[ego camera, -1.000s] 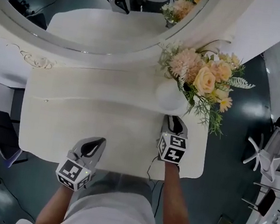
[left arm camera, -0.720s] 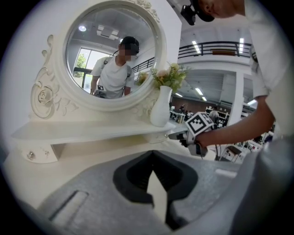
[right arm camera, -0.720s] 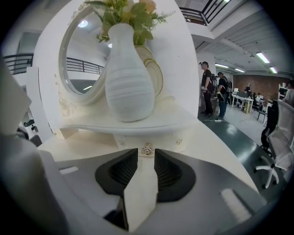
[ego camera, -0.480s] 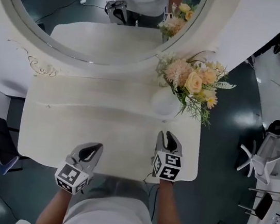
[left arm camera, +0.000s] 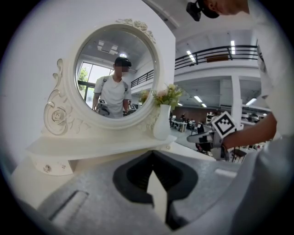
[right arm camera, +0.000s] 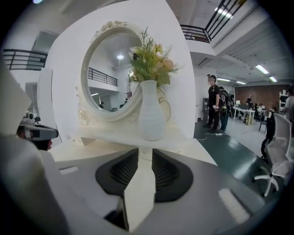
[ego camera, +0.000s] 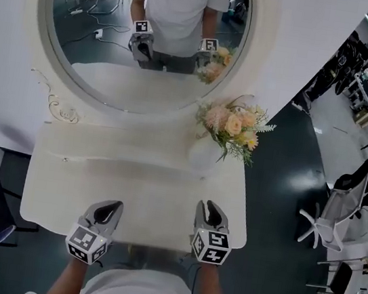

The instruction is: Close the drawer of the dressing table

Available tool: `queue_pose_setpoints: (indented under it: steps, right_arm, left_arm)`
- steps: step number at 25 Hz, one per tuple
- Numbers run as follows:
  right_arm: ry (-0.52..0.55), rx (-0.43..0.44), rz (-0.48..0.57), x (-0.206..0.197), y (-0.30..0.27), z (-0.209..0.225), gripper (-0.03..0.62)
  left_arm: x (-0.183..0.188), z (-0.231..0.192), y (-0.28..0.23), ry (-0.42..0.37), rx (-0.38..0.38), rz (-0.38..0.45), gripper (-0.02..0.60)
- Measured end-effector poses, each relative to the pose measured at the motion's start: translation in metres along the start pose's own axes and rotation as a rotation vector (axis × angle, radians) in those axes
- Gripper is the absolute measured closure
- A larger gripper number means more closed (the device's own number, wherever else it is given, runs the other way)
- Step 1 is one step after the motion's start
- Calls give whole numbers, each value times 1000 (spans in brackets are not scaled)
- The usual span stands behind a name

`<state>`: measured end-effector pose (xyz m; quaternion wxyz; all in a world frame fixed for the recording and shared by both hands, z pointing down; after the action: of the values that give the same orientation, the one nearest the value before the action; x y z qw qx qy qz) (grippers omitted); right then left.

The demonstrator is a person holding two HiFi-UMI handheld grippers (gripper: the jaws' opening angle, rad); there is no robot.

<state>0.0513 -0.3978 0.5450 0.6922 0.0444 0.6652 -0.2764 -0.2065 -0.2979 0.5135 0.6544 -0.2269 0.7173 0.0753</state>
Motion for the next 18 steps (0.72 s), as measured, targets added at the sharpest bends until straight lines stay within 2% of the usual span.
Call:
queue_pose_setpoints:
  steps: [5, 11, 14, 18]
  right_arm:
    - [5, -9, 42, 13, 26, -12, 526]
    - [15, 28, 83, 27, 58, -37, 556]
    - [25, 19, 102, 30, 67, -38, 589]
    - [36, 0, 114, 32, 76, -34, 591]
  left_arm:
    - [11, 0, 17, -18, 3, 39, 581]
    - [22, -4, 37, -22, 53, 88, 581]
    - [28, -5, 43, -24, 57, 104, 581]
    - [36, -8, 47, -32, 64, 125, 581]
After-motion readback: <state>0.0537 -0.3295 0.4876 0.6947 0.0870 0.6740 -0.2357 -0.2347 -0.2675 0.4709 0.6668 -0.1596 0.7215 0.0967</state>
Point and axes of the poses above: the fingertips, and each gripper's own axes: y backward along the fingers, z to its right, x out of its top, the point moved 4 cm from there along y, backward along the fingers, and after that the axes turned 8 degrees about z, right-handed, at the moved point
